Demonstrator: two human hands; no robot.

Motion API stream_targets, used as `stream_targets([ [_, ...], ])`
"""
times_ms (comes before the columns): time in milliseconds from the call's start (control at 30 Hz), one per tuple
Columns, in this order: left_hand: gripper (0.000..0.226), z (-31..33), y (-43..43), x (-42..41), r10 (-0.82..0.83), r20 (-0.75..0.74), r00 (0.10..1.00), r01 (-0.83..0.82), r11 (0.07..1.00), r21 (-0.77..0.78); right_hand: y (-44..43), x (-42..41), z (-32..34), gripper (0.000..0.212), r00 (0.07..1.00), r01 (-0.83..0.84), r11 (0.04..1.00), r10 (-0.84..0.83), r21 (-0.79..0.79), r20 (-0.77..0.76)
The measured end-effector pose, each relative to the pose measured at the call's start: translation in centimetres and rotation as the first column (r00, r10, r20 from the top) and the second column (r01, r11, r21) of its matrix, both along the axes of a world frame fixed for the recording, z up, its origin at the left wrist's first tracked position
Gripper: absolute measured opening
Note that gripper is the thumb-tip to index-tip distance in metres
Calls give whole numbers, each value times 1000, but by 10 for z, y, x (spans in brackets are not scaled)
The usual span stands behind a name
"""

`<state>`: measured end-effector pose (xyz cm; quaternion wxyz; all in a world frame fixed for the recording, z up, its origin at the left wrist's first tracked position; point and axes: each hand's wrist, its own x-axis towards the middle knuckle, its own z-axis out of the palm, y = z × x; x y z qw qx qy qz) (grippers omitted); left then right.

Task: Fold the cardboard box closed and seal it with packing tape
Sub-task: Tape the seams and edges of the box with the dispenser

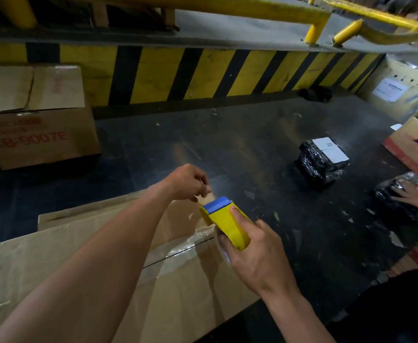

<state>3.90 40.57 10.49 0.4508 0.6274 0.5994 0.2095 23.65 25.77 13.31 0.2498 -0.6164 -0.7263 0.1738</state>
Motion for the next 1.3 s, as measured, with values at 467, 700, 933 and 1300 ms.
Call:
stream_targets([
  [467,6,-13,57,-14,-35,-241,970,67,990,124,21,-11,7,64,997,41,989,-31,-144,70],
  [700,6,-29,66,-12,-77,-252,965,100,992,78,21,-7,8,64,996,49,981,-34,-187,86],
  [933,6,-43,68,-22,-57,-219,974,64,998,23,24,-16,-2,66,998,36,973,-22,-229,63],
  [1300,7,-48,69,-16,-42,-171,984,41,999,-14,25,-10,0,66,995,39,969,-16,-245,98],
])
